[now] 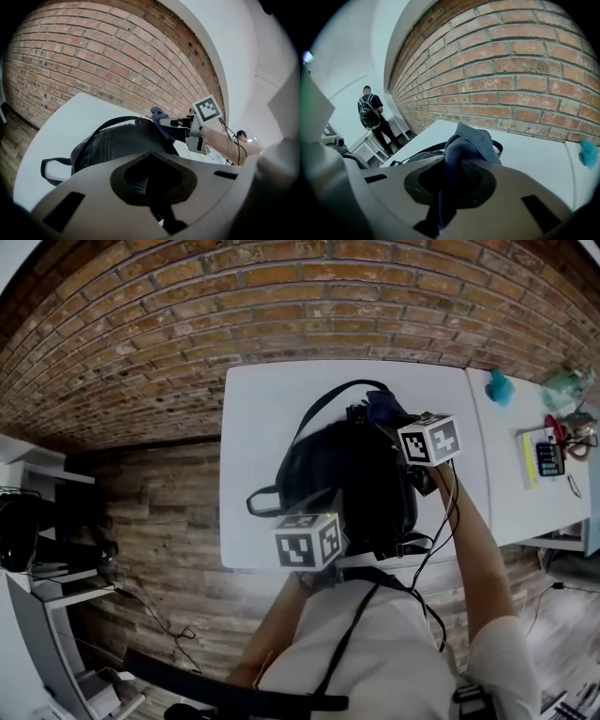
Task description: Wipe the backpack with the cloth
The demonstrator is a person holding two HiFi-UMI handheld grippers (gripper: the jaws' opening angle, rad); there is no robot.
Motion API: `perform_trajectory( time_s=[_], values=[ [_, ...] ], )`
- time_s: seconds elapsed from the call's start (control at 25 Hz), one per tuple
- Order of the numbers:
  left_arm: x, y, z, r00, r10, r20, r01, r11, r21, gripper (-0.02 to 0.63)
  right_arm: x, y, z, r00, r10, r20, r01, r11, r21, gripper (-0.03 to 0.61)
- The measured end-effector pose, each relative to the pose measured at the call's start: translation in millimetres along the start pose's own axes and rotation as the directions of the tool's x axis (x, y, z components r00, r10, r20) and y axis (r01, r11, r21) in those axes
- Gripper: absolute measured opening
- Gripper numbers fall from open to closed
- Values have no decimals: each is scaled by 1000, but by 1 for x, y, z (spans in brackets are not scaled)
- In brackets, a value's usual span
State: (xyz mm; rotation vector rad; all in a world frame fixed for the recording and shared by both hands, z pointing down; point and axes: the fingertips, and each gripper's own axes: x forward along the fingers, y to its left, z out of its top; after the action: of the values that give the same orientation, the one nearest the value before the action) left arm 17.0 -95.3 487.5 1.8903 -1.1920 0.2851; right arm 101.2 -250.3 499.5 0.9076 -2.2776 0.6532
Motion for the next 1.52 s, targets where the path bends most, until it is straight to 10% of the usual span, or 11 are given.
perform_trajectory(
  time_s=[1.52],
  values=[
    [-3, -15, -14, 1000, -24, -9, 24, 1000, 12, 5, -64, 62, -97, 990, 116, -83, -118, 993, -19, 38]
  ],
)
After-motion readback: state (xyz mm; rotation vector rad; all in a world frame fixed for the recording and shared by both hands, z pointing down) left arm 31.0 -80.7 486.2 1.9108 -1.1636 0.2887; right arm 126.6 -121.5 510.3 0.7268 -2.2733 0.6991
